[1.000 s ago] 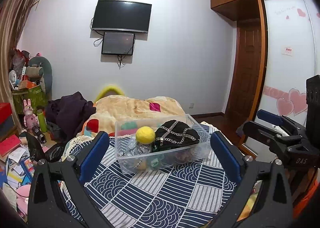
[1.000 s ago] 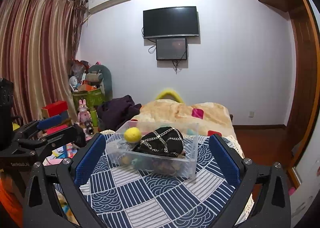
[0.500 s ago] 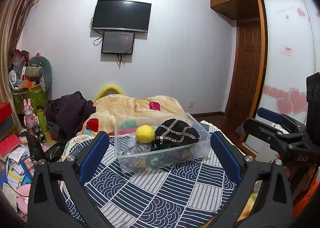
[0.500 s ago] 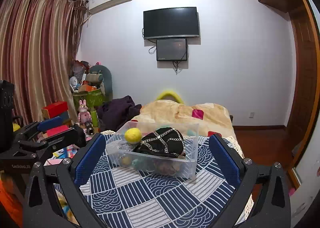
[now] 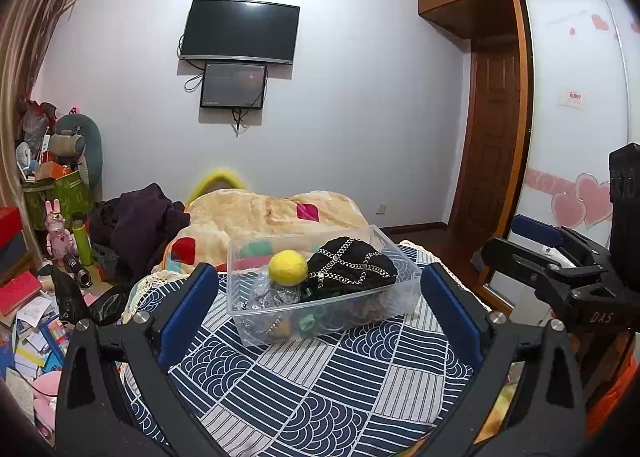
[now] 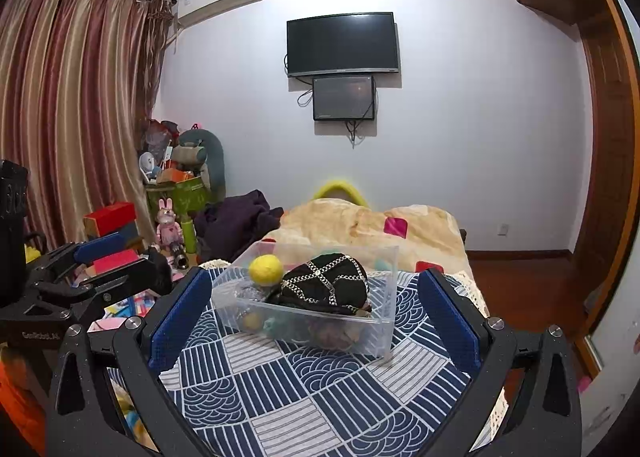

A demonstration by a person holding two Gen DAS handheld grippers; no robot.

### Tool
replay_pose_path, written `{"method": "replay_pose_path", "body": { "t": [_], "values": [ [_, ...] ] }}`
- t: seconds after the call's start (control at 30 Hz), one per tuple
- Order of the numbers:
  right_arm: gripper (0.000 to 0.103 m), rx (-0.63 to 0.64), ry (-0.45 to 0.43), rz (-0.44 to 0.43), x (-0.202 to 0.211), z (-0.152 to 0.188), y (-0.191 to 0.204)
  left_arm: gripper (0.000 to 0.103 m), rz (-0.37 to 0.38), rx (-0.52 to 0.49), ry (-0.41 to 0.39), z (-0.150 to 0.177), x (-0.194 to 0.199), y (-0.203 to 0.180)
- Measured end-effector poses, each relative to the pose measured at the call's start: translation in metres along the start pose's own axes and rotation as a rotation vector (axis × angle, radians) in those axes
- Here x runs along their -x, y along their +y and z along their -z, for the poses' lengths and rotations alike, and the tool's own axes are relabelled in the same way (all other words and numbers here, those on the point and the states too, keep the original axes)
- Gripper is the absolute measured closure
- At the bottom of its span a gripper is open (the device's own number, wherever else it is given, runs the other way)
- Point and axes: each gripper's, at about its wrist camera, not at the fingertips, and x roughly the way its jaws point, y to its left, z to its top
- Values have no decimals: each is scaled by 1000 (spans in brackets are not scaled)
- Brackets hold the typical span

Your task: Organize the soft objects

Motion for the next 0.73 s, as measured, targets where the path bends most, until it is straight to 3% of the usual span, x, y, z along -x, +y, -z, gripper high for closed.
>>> {"method": "replay_pose_path", "body": {
  "t": [0.73],
  "values": [
    [0, -10, 19, 2, -6, 6, 0, 1, 12, 8, 7, -3, 2, 1]
  ]
}}
